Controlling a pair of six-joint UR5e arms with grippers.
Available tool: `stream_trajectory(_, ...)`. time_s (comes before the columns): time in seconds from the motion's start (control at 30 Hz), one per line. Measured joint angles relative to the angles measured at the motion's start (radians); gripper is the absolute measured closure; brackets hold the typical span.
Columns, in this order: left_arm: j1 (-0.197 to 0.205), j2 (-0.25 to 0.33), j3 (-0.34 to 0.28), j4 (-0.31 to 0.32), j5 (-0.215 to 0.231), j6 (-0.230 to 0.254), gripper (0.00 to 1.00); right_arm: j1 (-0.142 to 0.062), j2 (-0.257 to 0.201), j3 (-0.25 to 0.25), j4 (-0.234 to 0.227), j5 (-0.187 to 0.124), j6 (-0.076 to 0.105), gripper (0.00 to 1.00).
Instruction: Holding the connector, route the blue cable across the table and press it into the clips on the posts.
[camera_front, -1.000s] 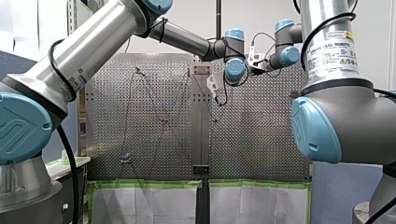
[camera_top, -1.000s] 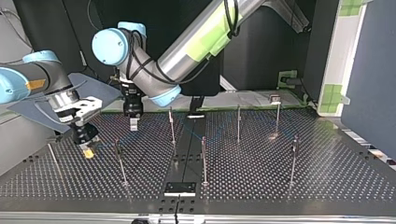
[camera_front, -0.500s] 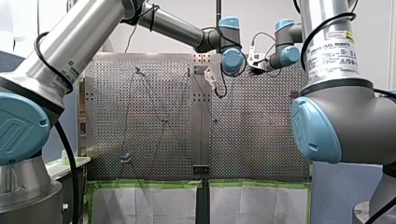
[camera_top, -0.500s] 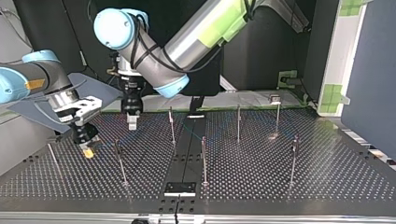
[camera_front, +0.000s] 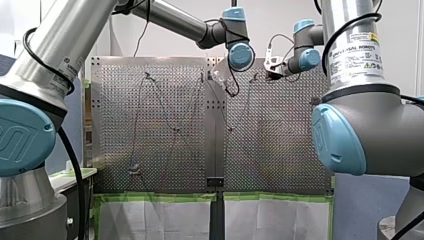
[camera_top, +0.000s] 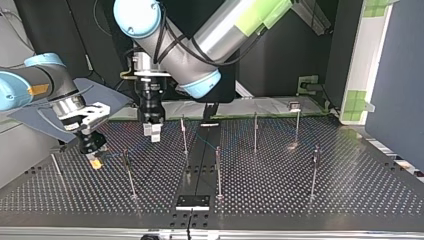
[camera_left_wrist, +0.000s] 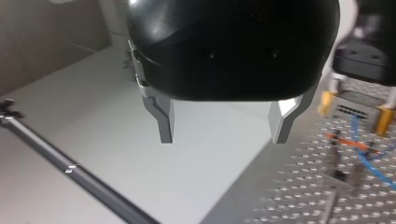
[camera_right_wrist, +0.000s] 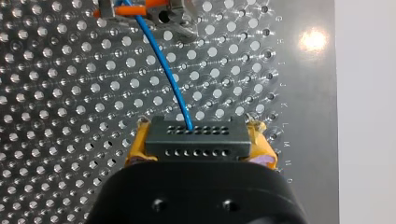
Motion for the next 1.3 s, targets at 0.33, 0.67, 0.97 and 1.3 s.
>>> stream_trajectory(0.33, -0.036, 0.093, -0.093, 0.093, -0.05, 0.018, 0.0, 0.0, -0.004, 0.0, 0.0, 0.001, 0.0, 1.0)
stream_trajectory(0.67, -0.119, 0.18, -0.18, 0.179, -0.113, -0.058, 0.0, 0.0, -0.006, 0.0, -0.001, 0.001, -0.002, 1.0)
stream_trajectory(0.97, -0.204, 0.264, -0.264, 0.264, -0.149, -0.143, 0.0, 0.001, -0.007, 0.0, 0.0, 0.001, -0.004, 1.0)
stream_trajectory(1.3, -0.287, 0.295, -0.348, 0.348, -0.137, -0.171, 0.0, 0.001, -0.01, 0.0, 0.0, -0.001, -0.005, 1.0)
